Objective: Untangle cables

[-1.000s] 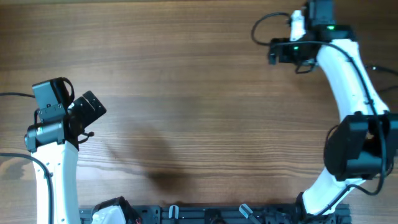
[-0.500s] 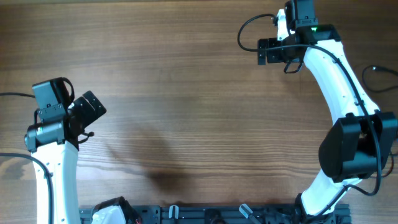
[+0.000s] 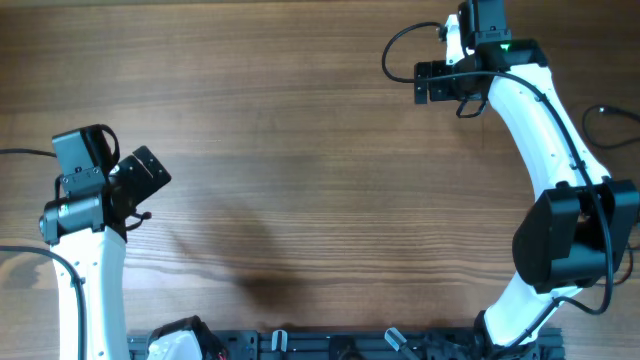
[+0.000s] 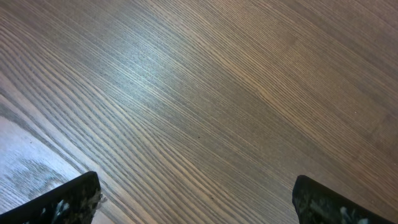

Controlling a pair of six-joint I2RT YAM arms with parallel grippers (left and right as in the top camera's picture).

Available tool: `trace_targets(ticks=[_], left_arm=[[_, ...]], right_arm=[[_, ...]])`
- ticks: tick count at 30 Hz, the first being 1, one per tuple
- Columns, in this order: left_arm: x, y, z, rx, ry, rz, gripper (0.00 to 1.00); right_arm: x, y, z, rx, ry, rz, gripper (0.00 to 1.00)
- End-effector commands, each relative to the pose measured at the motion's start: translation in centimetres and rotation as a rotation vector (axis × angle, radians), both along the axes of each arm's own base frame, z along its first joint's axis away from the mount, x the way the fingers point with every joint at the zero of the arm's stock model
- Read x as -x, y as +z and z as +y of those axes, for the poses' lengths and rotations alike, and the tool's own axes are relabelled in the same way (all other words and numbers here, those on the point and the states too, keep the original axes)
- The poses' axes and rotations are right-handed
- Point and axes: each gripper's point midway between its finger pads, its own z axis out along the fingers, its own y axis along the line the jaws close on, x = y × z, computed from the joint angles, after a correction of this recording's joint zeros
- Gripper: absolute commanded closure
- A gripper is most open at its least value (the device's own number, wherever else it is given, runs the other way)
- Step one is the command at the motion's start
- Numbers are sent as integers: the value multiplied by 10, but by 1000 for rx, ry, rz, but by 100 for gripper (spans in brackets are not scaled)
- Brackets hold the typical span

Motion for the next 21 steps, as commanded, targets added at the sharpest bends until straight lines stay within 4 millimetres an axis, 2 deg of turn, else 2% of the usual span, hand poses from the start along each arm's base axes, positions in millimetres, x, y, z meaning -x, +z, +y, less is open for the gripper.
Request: trace_targets(ticks=[1, 3, 6, 7, 11, 16, 21], left_arm=[[0, 11, -1, -14, -17, -35, 0], [-9, 18, -10, 7, -55, -93, 0], [-34, 43, -31, 4, -146, -260, 0], [-44, 54, -43, -2, -202, -341, 0], [-58, 83, -74, -23, -317, -553, 0], [-51, 107, -102, -63, -403, -812, 0], [-19, 133, -118, -116, -450, -1139, 0]], right_arm=[[-3, -2, 0, 11, 9, -1, 0], [-3, -2, 0, 11, 9, -1, 0], [-3, -2, 0, 11, 9, -1, 0], [-3, -2, 0, 11, 9, -1, 0], [-3, -2, 0, 11, 9, -1, 0], [-3, -2, 0, 11, 9, -1, 0], [-2, -2, 0, 11, 9, 0, 0]])
